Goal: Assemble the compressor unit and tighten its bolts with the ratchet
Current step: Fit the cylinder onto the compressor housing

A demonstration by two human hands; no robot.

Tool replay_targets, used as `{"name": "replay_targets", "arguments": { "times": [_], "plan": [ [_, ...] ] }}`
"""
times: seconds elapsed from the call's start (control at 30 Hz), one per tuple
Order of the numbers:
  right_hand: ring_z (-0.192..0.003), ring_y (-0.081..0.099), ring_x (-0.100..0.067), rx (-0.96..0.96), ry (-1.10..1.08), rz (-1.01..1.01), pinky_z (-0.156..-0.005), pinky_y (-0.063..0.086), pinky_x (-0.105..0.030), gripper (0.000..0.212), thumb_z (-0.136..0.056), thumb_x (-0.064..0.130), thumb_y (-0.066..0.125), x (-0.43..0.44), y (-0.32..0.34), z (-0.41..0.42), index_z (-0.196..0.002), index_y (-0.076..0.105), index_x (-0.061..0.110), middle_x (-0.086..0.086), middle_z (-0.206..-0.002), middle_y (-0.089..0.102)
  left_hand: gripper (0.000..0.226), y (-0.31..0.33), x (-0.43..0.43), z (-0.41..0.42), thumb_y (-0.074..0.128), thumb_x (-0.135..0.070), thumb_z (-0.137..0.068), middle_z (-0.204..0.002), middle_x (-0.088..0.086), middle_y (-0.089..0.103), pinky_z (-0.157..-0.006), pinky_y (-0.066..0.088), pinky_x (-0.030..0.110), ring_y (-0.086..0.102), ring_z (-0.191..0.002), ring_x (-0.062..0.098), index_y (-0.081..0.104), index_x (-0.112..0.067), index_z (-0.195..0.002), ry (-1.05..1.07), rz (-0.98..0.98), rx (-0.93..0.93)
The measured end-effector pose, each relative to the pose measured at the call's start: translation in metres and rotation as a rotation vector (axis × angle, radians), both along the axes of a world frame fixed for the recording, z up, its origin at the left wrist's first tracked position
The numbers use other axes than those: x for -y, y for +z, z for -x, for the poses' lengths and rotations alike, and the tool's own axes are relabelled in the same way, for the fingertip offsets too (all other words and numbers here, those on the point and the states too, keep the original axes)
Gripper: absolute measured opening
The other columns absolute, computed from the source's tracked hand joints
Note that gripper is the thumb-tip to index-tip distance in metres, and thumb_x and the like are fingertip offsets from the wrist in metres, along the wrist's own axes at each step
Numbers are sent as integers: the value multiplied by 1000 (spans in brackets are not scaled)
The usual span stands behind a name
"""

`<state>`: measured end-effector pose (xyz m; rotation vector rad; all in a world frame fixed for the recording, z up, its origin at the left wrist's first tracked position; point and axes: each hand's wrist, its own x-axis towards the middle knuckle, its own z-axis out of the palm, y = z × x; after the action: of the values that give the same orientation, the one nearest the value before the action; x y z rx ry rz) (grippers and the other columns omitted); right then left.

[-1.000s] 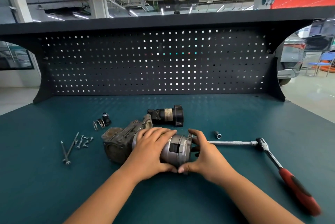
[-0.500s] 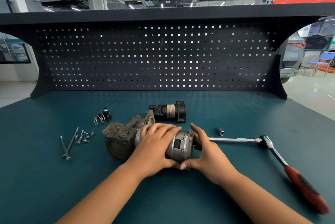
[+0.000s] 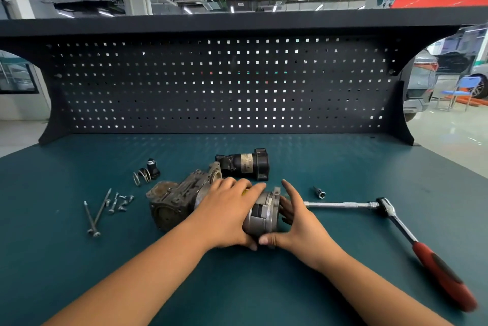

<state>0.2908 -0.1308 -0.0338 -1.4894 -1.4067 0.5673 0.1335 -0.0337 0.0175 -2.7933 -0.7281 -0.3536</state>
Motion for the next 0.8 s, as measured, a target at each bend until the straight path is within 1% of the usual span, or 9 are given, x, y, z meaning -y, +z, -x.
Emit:
{"name": "replay_targets", "arguments": {
  "times": [0.1,0.23,0.27,0.33,0.43,0.57,0.67,0.73,0.8],
  "plan": [
    [-115,40,22,-17,-6,24,-94,33,-6,99,-41,49,87,-1,1,-1,-123,30,50,41,-117,44,104,9,-4,-5,66,-72,-56,-131,-7,44,-107,25,37,40,-120,19,26,-27,-140,-37,27,-33],
    [-131,35,4,-15,-9,33,-110,30,-21,113,-59,29,88,2,6,-2,-148,18,30,19,-140,41,101,7,-4,-4,64,-72,-58,-135,-11,41,-103,26,32,36,-121,14,26,-30,-142,-19,48,10],
    [-133,34,1,-28,7,23,-113,28,-25,111,-64,23,86,4,8,-3,-147,14,33,16,-143,38,102,6,-3,-4,64,-72,-58,-136,-12,40,-103,24,31,35,-122,13,26,-30,-143,-14,47,35],
    [-132,33,1,-9,50,-4,-112,26,-21,100,-74,20,80,9,16,-1,-139,9,47,16,-140,32,103,7,2,-3,59,-76,-55,-137,-14,40,-103,24,29,35,-123,11,28,-32,-142,-9,51,139],
    [-129,37,2,-59,86,-74,-106,30,-13,83,-81,27,69,17,42,7,-136,12,50,8,-134,34,102,19,16,-1,50,-79,-48,-133,-15,45,-101,27,26,40,-120,10,36,-32,-138,-4,88,395],
    [-118,39,13,-42,23,-297,-93,33,-3,66,-73,38,68,23,92,21,-132,37,38,1,-130,39,93,43,39,-1,58,-71,-45,-115,-7,58,-89,40,30,52,-105,16,49,-24,-125,20,213,786],
    [-111,54,-4,-33,4,-407,-91,43,-15,47,-71,34,74,24,123,36,-114,54,36,2,-123,51,85,51,53,-4,71,-58,-45,-110,-5,60,-88,47,40,56,-104,19,51,-23,-119,80,373,1116],
    [-108,53,-2,67,-24,-452,-88,41,-11,37,-71,29,77,20,136,48,-103,59,31,6,-119,53,74,52,62,-6,80,-44,-49,-111,-4,60,-87,48,43,58,-105,19,51,-24,-115,104,489,1358],
    [-112,47,1,178,-37,-467,-89,36,-5,28,-77,24,76,13,143,59,-103,65,24,9,-122,48,61,53,70,-8,83,-32,-54,-108,-1,61,-84,51,43,61,-101,20,48,-30,-103,152,624,1560]
  ]
}}
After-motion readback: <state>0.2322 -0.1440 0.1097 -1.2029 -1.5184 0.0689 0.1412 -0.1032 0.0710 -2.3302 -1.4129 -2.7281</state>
